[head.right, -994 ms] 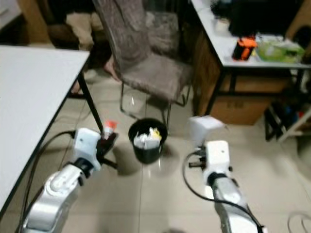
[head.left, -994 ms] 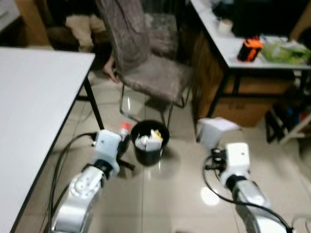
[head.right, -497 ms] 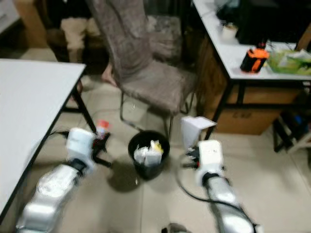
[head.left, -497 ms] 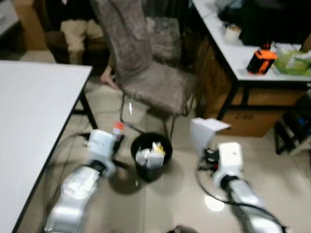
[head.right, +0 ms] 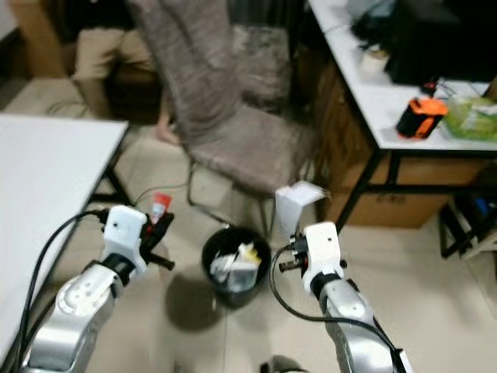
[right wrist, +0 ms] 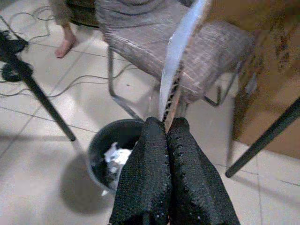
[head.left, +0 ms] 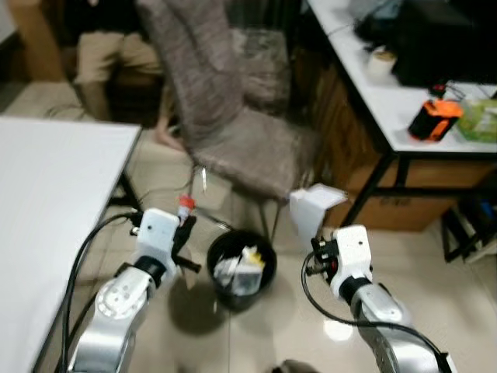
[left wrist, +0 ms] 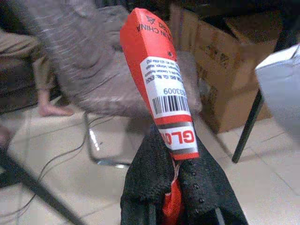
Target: Picking trash to rubbish bin
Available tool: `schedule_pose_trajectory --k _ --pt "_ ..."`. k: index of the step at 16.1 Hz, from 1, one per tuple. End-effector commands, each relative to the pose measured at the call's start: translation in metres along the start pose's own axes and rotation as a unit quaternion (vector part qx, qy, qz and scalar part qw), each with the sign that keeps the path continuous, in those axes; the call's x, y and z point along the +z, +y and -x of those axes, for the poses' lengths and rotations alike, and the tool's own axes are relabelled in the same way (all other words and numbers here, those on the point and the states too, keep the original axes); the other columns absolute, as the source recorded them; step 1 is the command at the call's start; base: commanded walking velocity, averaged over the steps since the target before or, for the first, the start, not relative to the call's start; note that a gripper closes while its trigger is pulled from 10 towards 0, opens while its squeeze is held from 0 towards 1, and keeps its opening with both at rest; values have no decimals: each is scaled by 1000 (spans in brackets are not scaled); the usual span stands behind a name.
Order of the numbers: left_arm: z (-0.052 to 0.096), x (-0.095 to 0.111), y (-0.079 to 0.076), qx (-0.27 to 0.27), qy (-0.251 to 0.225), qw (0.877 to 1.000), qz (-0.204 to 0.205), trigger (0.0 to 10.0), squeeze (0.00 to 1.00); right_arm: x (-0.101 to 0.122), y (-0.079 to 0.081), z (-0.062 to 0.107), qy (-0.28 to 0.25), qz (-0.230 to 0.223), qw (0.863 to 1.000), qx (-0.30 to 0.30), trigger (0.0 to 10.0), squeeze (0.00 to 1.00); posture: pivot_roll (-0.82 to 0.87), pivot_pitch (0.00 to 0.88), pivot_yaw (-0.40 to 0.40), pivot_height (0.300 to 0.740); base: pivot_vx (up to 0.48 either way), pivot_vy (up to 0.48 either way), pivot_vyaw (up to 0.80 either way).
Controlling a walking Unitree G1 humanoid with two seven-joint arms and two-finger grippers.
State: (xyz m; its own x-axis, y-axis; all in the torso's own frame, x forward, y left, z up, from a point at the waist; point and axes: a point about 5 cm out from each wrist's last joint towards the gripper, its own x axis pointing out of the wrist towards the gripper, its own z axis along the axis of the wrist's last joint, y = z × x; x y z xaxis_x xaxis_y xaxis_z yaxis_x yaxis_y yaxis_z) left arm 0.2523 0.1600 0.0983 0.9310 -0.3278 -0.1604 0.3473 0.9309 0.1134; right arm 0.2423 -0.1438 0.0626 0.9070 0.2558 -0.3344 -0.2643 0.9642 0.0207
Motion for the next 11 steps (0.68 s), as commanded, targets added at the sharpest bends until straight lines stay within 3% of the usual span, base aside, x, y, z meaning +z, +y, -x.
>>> schedule_pose_trajectory --k 1,7,11 --pt "0 1 -6 -16 -2 1000 -1 10000 0 -2 -7 -1 5 6 1000 -7 10000 0 -48 110 -36 740 439 0 0" --pt "0 1 -5 -17 -1 1000 -1 10000 0 -8 -3 -11 15 38 999 30 10000 0 -48 107 -34 740 431 0 0" --pt "0 0 -6 -35 5 999 -16 10000 0 -9 11 -32 25 69 994 80 10000 0 -47 133 -24 740 0 0 0"
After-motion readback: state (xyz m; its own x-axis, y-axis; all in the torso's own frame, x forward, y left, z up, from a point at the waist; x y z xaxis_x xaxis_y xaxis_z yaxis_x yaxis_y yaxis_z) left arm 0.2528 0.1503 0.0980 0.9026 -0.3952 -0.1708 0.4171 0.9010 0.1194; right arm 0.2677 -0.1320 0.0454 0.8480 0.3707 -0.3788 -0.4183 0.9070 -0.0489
